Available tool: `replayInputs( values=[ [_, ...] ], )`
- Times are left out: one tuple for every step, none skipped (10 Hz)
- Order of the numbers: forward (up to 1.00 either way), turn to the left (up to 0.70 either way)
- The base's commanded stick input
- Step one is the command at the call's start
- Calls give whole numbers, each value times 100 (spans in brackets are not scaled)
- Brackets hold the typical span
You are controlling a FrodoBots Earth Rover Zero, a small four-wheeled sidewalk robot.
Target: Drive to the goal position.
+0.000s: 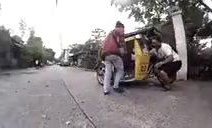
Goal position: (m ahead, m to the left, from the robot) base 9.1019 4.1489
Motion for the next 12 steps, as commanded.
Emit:
replayInputs(
  values=[
    [0,36],
    [0,0],
    [0,0],
    [0,0],
    [0,0],
    [0,0],
    [0,0],
    [0,0],
    [0,0],
    [0,0],
    [0,28],
    [0,45]
  ],
)
